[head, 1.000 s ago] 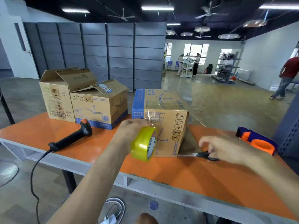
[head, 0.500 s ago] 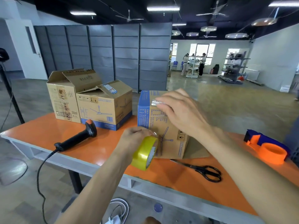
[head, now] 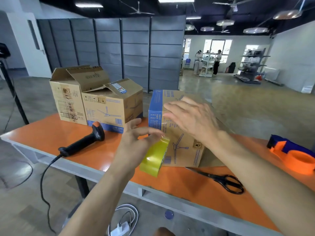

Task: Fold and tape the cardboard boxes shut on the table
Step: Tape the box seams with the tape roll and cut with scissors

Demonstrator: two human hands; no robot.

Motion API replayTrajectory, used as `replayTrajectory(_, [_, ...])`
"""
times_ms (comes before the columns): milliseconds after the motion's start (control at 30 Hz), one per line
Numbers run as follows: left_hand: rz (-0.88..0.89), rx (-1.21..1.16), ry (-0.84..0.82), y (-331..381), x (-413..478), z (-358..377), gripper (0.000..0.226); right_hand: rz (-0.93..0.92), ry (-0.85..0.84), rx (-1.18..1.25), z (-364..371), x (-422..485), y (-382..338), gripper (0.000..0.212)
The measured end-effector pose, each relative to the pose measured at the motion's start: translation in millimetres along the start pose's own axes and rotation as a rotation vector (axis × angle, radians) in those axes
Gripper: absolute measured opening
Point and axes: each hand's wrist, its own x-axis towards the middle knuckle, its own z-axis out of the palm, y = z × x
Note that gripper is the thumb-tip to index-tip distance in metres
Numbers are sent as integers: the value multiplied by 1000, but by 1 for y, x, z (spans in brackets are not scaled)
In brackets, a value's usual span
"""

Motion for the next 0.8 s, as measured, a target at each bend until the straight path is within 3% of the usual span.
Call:
replayTrajectory(133, [99, -29, -99, -1, 6, 2, 15, -5, -18, -15, 4, -7, -1, 51])
replayTrajectory(267, [99, -143, -163, -2, 10, 7, 14, -5, -152, 13, 0, -12, -1, 69])
replayTrajectory(367, [113, -119, -166, -1, 8, 9, 14, 83, -146, 101, -6, -6, -2, 63])
replayTrajectory(500, [98, -140, -143, 0, 5, 10, 14, 135, -88, 127, -7, -6, -7, 48])
replayTrajectory(633, [79, -142, -130, 1, 2, 10, 14, 58, -116, 83, -7, -14, -7, 63])
replayTrajectory(700, [27, -150, -47, 2, -3, 8, 13, 56, -144, 131, -11, -19, -7, 73])
replayTrajectory(800, [14, -168, 58, 2, -13, 7, 13, 225, -10, 259, -21, -39, -21, 52])
